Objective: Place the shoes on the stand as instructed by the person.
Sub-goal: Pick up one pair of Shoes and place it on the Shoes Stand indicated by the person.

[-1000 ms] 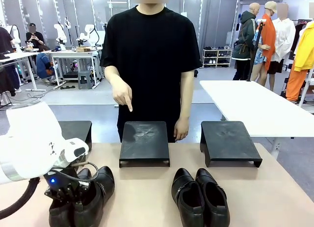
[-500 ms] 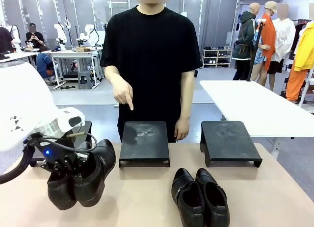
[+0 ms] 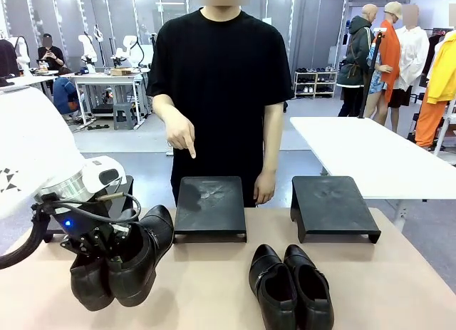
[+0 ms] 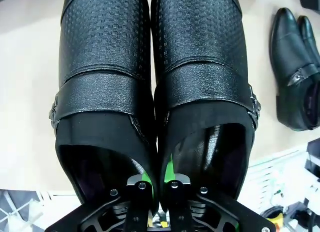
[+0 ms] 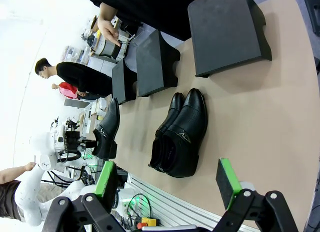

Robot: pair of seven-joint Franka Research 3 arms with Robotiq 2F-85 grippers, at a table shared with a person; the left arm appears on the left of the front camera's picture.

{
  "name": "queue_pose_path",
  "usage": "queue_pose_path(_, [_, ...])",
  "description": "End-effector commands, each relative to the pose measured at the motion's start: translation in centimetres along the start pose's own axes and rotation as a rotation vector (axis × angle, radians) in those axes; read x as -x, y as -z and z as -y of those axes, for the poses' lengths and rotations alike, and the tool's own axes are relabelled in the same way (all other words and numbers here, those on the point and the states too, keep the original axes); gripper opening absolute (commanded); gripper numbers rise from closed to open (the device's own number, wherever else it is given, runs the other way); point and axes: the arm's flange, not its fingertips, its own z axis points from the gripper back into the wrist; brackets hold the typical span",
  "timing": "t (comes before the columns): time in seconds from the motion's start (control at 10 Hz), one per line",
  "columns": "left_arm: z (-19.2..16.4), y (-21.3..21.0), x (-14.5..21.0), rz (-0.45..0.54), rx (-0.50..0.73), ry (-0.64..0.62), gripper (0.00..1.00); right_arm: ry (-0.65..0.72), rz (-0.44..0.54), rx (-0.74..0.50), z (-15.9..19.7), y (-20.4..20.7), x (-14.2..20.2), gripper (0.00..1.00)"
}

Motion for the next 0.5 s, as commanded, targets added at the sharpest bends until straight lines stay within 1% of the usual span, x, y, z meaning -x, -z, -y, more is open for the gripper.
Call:
queue_pose_path(0.0, [0.4,-0.6,-0.3,0.025,-0.013,-0.016,0.00,-0.015,0.009,-0.014,-0.1,-0.1,-0.1,1.00])
queue_pose_path(0.1, [0.0,0.0,0.0,0.000,0.000,0.000,0.07,-0.015,0.009,-0.014,-0.1,-0.1,-0.1,1.00])
queue_pose_path(0.2, [0.6,-1.5,-0.3,0.105,0.055,-0.006,0.07,-0.015,0.009,-0.014,-0.1,-0.1,-0.1,1.00])
queue_pose_path(0.3, [2.1,-2.4,-1.8,0.153,0.047,0.009,0.07,-0.015,0.009,-0.014,-0.1,-0.1,-0.1,1.00])
queue_pose_path(0.4, [3.7,-3.0,-3.4,0.159,0.047,0.005,0.07,-0.015,0.009,-0.014,-0.1,-0.1,-0.1,1.00])
